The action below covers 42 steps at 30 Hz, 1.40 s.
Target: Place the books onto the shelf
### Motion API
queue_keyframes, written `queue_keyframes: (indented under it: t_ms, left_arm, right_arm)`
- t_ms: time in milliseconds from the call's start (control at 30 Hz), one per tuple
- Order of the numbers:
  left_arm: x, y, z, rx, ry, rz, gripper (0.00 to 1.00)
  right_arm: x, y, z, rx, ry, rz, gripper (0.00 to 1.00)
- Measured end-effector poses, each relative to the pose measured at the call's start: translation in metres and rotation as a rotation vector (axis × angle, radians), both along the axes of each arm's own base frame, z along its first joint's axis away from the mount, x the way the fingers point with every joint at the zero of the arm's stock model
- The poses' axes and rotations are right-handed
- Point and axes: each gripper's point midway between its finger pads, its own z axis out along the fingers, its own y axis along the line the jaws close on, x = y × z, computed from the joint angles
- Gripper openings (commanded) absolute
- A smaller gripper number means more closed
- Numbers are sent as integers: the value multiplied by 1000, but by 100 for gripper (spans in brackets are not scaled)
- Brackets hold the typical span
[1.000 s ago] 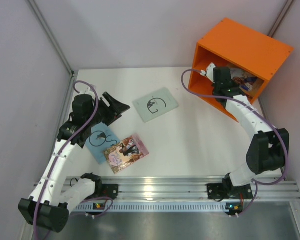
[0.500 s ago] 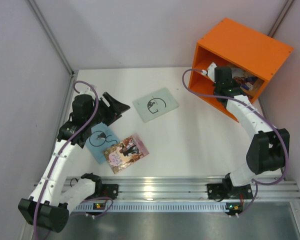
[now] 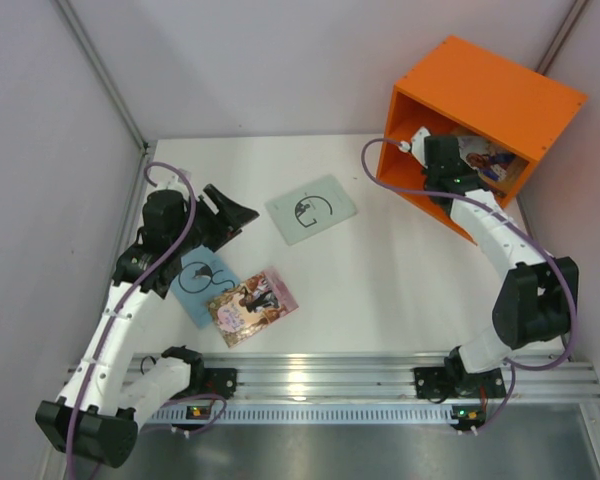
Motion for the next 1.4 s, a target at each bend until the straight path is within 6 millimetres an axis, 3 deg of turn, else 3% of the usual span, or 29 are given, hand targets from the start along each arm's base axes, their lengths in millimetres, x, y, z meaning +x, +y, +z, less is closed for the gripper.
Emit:
queue_keyframes:
  t_ms: [100, 200, 333, 433, 500, 533, 633, 700, 833, 933, 1100, 1133, 1233, 1400]
  left_arm:
    - [2, 2, -1, 18, -7, 7, 72]
    - [5, 5, -3, 45, -10, 14, 73]
    - [10, 8, -7, 82, -13, 17, 72]
    - [12, 11, -15, 110, 3, 20, 71]
    - [11, 12, -22, 128, 18, 21, 70]
    - [10, 14, -26, 135, 23, 23, 70]
    - [3, 19, -52, 159, 68, 35, 66]
    - [-7, 23, -78, 178, 124, 41, 63]
    - [-26, 29, -126, 200, 232, 48, 57]
    - [-36, 31, -145, 206, 283, 53, 53]
    - [-45, 40, -161, 221, 310, 93, 31]
    - [-48, 41, -167, 221, 321, 96, 18]
    - [-54, 43, -183, 228, 372, 106, 0]
    - [-52, 53, -193, 269, 402, 148, 0]
  right_arm:
    - [-4, 20, 3, 21, 13, 27, 36]
    - [-4, 57, 24, 104, -30, 69, 45]
    - [-9, 122, 63, 384, -122, 132, 59]
    - [-24, 175, 63, 661, -108, 202, 70]
    - [-40, 205, 48, 816, -43, 233, 72]
    - [-51, 219, 34, 891, 4, 237, 77]
    - [-76, 251, -8, 1043, 147, 231, 78]
    - [-90, 263, -39, 1109, 239, 195, 74]
    - [-100, 279, -78, 1179, 351, 148, 64]
    - [-110, 288, -96, 1229, 409, 129, 63]
    - [-136, 312, -122, 1310, 499, 147, 63]
    - [-143, 320, -129, 1318, 522, 154, 62]
    - [-160, 347, -145, 1336, 596, 191, 66]
    - [-177, 399, -157, 1348, 718, 397, 78]
